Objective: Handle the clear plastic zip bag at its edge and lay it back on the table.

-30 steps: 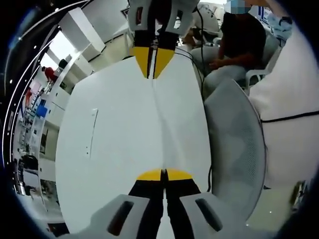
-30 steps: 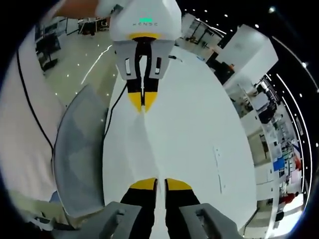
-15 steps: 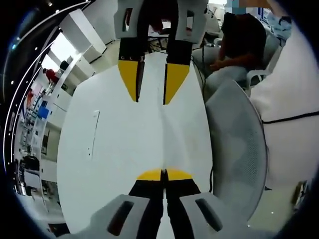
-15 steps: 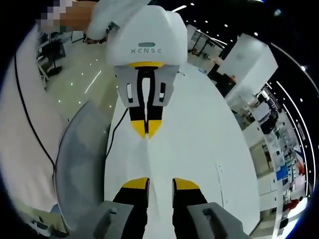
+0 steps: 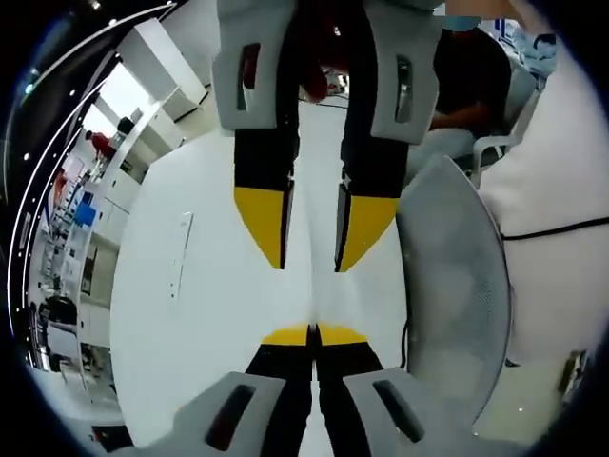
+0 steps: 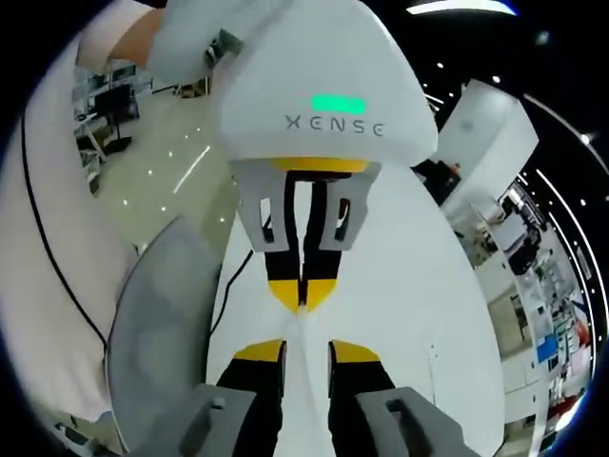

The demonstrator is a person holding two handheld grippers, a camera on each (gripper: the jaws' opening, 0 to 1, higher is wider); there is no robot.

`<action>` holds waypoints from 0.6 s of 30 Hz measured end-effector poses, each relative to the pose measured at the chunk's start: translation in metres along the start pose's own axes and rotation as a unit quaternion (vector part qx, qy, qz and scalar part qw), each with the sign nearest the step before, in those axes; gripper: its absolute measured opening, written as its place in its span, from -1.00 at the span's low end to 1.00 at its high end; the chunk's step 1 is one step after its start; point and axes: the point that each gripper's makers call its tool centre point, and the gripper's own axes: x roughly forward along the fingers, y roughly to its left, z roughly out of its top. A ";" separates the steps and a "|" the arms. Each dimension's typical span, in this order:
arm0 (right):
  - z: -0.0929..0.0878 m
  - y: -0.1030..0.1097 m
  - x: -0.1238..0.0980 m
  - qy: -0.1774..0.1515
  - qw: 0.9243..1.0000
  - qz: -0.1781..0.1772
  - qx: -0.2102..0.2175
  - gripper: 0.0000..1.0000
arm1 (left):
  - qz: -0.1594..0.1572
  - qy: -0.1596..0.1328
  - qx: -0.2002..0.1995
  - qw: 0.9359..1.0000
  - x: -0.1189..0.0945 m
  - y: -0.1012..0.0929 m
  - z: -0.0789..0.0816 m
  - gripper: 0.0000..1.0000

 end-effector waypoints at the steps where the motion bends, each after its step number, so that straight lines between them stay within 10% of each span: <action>1: 0.001 0.000 0.001 -0.001 1.000 0.000 -0.001 -0.73 | 0.000 0.000 0.000 1.000 0.000 0.000 0.000 -1.00; 18: 0.011 -0.003 0.010 -0.026 1.000 -0.001 -0.003 -0.90 | 0.004 -0.001 0.002 1.000 0.000 0.004 0.003 -1.00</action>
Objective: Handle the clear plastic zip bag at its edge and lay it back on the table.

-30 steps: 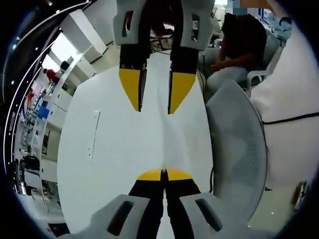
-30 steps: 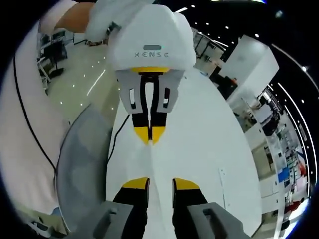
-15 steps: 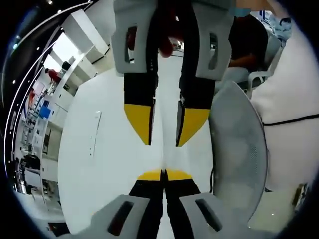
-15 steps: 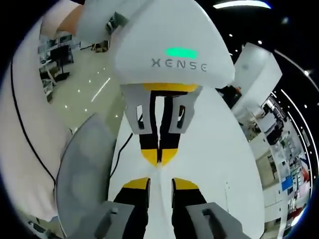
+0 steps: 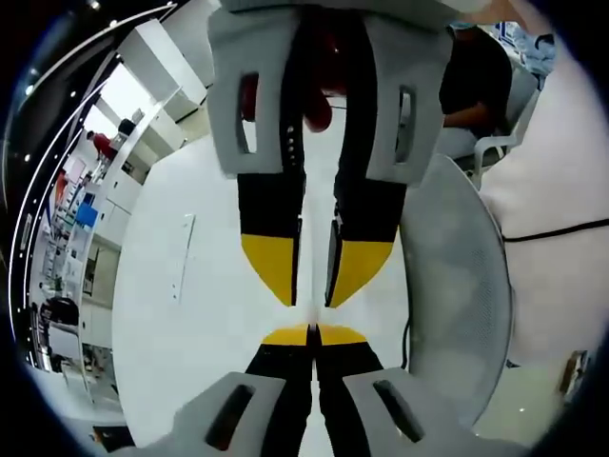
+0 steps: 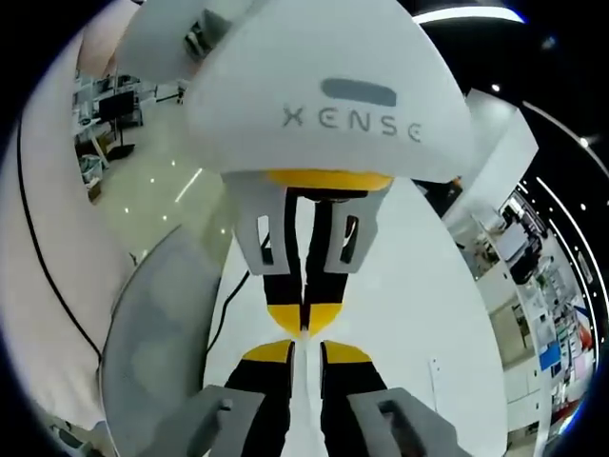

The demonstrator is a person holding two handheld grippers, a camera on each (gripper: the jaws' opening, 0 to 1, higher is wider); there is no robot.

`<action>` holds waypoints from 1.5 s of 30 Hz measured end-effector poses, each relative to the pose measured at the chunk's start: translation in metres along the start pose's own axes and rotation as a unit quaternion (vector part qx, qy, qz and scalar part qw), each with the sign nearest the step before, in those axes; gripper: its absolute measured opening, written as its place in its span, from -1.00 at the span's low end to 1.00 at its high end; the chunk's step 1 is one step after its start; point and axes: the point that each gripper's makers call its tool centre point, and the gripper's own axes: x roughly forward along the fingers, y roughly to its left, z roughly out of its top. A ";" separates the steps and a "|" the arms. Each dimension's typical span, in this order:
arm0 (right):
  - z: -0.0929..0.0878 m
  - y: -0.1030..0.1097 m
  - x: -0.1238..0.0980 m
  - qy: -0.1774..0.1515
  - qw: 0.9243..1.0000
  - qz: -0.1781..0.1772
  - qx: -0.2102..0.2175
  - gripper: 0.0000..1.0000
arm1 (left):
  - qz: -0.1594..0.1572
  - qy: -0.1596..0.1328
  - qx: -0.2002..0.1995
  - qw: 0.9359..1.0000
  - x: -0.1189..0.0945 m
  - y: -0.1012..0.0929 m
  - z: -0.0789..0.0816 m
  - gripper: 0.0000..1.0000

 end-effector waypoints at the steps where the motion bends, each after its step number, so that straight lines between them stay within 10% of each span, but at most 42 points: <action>1: 0.000 0.000 0.001 -0.001 1.000 0.000 0.001 -0.90 | 0.000 0.000 0.000 1.000 0.000 0.000 0.001 -1.00; 45: -0.002 0.008 0.009 0.025 1.000 0.010 -0.001 -1.00 | -0.003 -0.006 0.019 1.000 -0.001 -0.008 0.006 -1.00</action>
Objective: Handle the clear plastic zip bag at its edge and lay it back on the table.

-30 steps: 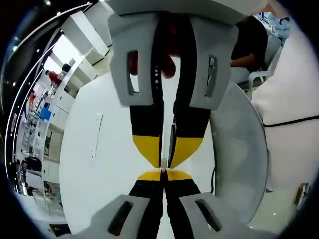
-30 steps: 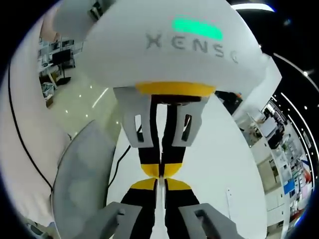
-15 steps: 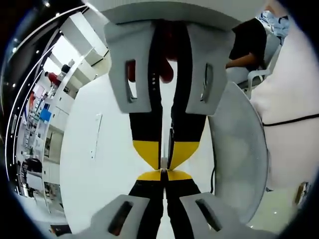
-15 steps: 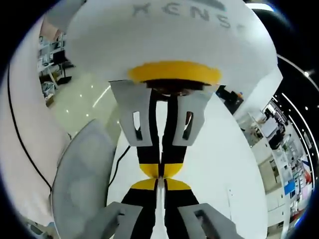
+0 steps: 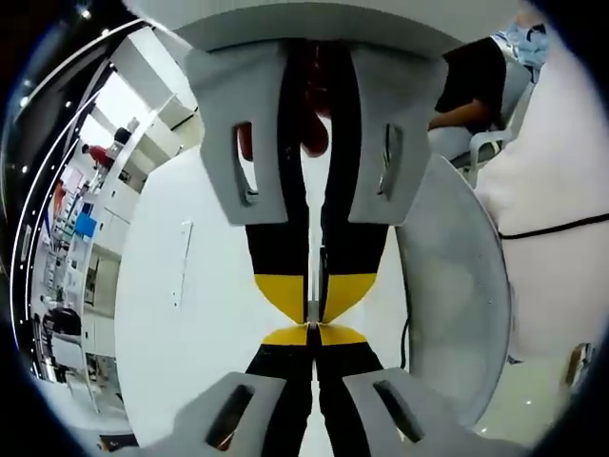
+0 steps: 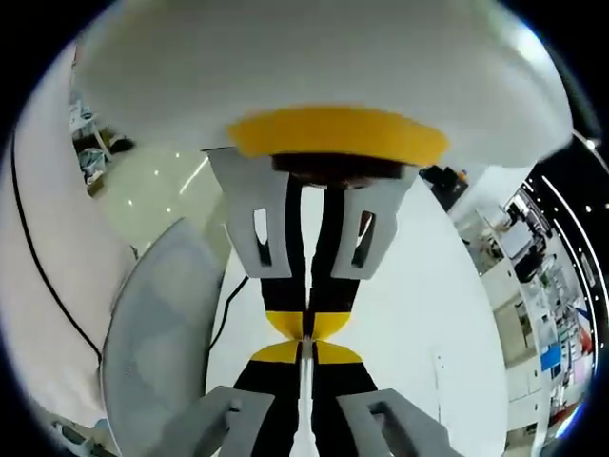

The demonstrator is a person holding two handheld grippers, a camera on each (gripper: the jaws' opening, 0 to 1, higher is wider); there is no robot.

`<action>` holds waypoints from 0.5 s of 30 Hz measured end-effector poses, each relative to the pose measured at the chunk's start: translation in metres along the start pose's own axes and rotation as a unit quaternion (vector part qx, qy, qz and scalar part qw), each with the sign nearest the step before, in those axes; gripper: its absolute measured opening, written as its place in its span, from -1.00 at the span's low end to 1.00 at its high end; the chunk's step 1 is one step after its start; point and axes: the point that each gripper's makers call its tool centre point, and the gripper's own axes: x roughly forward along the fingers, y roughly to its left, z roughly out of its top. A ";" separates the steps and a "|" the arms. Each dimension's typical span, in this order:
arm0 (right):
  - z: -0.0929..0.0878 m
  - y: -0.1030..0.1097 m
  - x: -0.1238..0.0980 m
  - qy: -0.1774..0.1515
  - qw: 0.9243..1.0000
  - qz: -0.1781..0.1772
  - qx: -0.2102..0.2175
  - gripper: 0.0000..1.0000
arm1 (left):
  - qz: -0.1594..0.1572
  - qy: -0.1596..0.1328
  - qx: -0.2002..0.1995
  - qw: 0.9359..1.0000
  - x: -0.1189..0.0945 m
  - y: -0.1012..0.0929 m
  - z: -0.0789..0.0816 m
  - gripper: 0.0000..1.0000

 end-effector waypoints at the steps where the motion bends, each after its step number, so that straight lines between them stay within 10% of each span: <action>1: 0.000 0.001 0.000 0.001 1.000 0.000 0.002 -1.00 | 0.000 0.000 0.000 1.000 -0.001 -0.002 0.000 -1.00; 15: -0.005 0.004 0.000 0.025 1.000 0.003 -0.007 -1.00 | 0.001 -0.004 0.006 1.000 0.002 -0.004 0.002 -1.00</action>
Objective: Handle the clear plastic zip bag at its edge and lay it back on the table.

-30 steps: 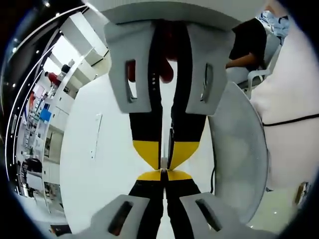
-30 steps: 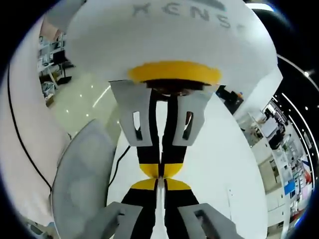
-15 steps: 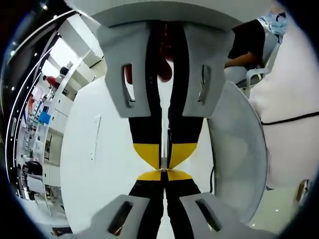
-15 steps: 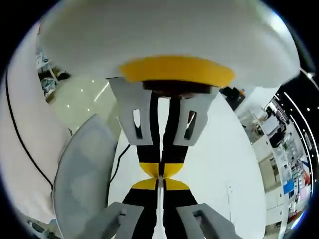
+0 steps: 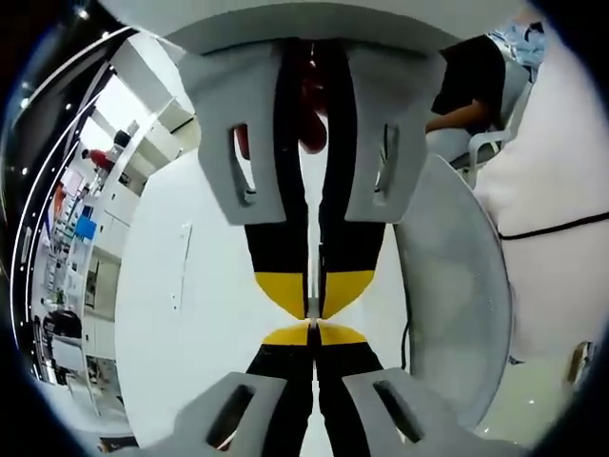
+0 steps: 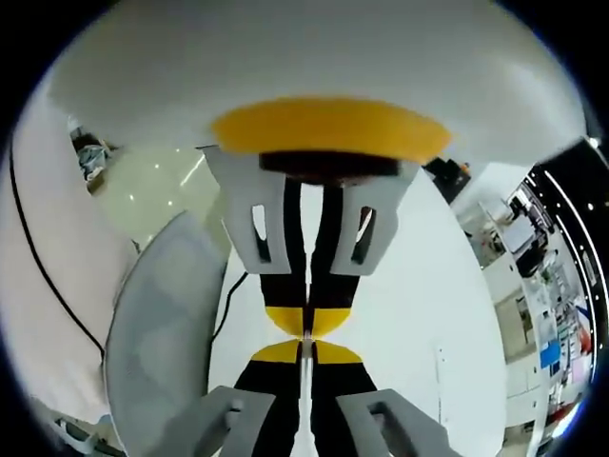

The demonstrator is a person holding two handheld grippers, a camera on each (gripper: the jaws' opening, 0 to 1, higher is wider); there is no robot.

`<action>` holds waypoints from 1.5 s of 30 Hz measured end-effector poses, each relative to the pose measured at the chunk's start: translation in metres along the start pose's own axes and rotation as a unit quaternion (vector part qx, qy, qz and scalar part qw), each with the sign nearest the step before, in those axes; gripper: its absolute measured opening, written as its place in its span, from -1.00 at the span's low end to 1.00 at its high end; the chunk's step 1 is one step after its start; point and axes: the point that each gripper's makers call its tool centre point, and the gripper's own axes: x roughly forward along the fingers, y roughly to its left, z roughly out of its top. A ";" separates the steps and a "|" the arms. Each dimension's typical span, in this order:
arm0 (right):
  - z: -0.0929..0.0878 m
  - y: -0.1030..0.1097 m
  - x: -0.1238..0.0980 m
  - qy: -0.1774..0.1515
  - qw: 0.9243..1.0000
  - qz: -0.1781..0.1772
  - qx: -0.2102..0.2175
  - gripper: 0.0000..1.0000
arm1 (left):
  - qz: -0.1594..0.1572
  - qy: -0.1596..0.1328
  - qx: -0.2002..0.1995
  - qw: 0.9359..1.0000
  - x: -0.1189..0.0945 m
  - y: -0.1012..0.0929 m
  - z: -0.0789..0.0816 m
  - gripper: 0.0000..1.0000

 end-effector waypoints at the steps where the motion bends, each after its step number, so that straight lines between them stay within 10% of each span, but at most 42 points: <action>1: 0.000 0.000 0.000 -0.001 1.000 0.000 0.001 -1.00 | -0.001 0.000 0.000 1.000 0.000 0.000 0.000 -1.00; 45: -0.049 -0.003 -0.019 0.069 0.998 -0.008 0.005 -1.00 | -0.001 0.020 -0.011 1.000 0.001 0.000 -0.021 -1.00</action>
